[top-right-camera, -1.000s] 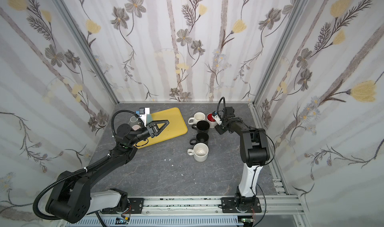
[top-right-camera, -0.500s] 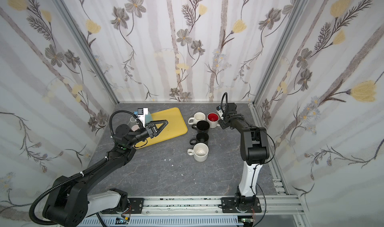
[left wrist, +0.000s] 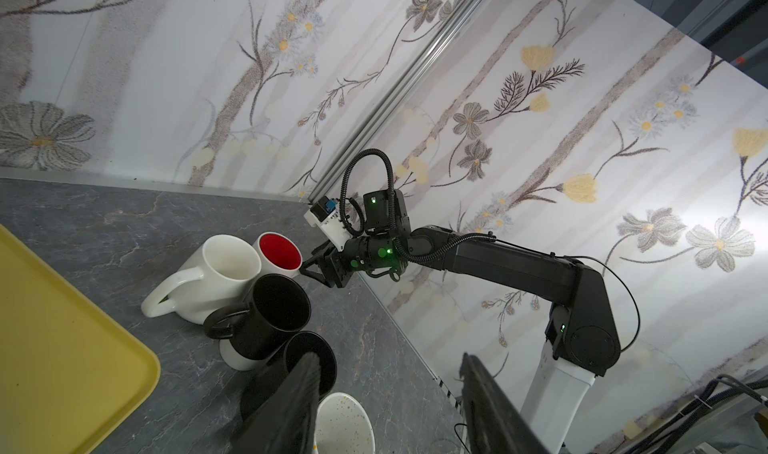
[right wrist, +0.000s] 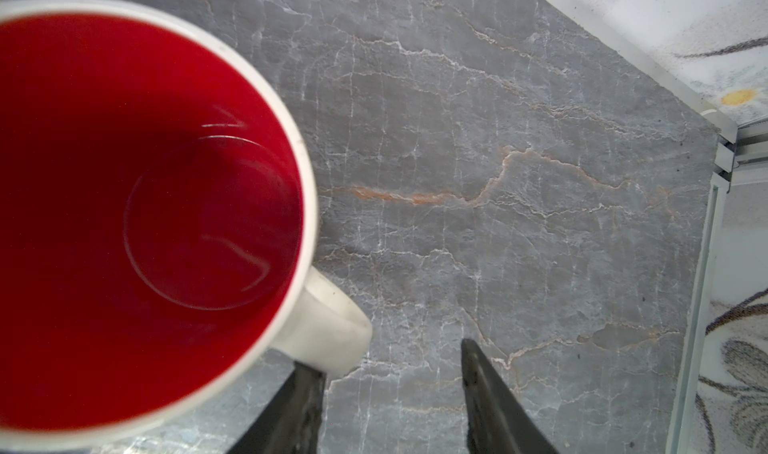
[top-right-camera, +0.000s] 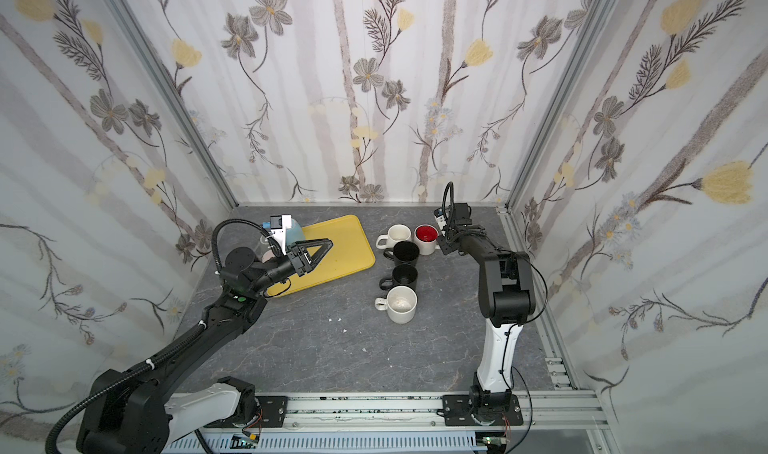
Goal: Turn the mug right side up
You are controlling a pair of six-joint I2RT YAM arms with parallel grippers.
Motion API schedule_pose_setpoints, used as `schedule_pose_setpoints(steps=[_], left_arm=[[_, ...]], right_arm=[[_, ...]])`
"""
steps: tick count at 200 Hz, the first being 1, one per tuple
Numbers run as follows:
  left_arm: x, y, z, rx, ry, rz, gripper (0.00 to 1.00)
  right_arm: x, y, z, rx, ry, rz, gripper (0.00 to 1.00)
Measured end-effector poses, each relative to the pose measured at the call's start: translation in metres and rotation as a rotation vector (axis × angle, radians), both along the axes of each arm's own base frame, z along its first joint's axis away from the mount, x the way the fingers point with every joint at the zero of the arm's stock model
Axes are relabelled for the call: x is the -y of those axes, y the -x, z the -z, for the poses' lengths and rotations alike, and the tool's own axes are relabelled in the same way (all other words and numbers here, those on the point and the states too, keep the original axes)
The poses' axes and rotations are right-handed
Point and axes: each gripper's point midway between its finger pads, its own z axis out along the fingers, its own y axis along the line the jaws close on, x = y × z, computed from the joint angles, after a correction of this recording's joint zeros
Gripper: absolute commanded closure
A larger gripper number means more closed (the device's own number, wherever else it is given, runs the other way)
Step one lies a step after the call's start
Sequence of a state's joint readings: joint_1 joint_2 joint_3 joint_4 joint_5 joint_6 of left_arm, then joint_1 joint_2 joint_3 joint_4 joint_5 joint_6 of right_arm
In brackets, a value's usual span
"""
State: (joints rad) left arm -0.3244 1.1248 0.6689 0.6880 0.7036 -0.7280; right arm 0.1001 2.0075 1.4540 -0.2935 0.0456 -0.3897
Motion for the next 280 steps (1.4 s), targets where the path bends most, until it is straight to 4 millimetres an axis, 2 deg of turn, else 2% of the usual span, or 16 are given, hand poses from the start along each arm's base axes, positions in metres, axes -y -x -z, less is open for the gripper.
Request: schedule_pose_setpoints(steps=[19,35,49,59,74,85,107,119,128,159,188,244,264,280], left_arm=[[-0.009,-0.002,-0.006,0.019,-0.032,-0.052,0.45],[-0.025,-0.011,-0.008,0.015,-0.07,-0.134,0.41],[-0.047,-0.028,-0.005,-0.024,-0.111,-0.244,0.35],[-0.069,-0.042,0.003,-0.074,-0.144,-0.345,0.31],[-0.112,-0.06,0.024,-0.163,-0.197,-0.504,0.29],[-0.149,-0.069,0.047,-0.249,-0.234,-0.616,0.29],[-0.212,-0.073,0.09,-0.395,-0.263,-0.769,0.29],[-0.238,-0.073,0.113,-0.469,-0.261,-0.818,0.29],[-0.249,-0.072,0.125,-0.508,-0.255,-0.828,0.29],[-0.271,-0.079,0.163,-0.604,-0.232,-0.817,0.29],[-0.272,-0.089,0.191,-0.652,-0.222,-0.768,0.29],[-0.266,-0.103,0.225,-0.705,-0.199,-0.684,0.3],[-0.261,-0.104,0.228,-0.707,-0.191,-0.654,0.3],[-0.255,-0.103,0.229,-0.702,-0.184,-0.632,0.3]], right_arm=[[-0.011,0.005,-0.017,0.017,-0.013,-0.018,0.45],[-0.021,0.009,-0.032,0.043,-0.035,-0.026,0.45],[-0.027,0.016,-0.037,0.04,-0.064,-0.028,0.45],[-0.026,0.021,-0.038,0.03,-0.072,-0.013,0.45],[-0.025,0.028,-0.043,0.03,-0.091,0.009,0.45],[-0.025,0.034,-0.049,0.037,-0.105,0.019,0.45],[-0.03,0.047,-0.064,0.065,-0.157,0.034,0.45],[-0.033,0.052,-0.073,0.086,-0.196,0.048,0.46],[-0.037,0.055,-0.08,0.104,-0.227,0.055,0.46],[-0.063,0.064,-0.108,0.176,-0.336,0.046,0.47],[-0.102,0.074,-0.134,0.24,-0.434,0.008,0.49],[-0.213,0.119,-0.128,0.174,-0.545,-0.167,0.49],[-0.238,0.13,-0.125,0.155,-0.558,-0.21,0.49],[-0.254,0.131,-0.124,0.149,-0.565,-0.23,0.49]])
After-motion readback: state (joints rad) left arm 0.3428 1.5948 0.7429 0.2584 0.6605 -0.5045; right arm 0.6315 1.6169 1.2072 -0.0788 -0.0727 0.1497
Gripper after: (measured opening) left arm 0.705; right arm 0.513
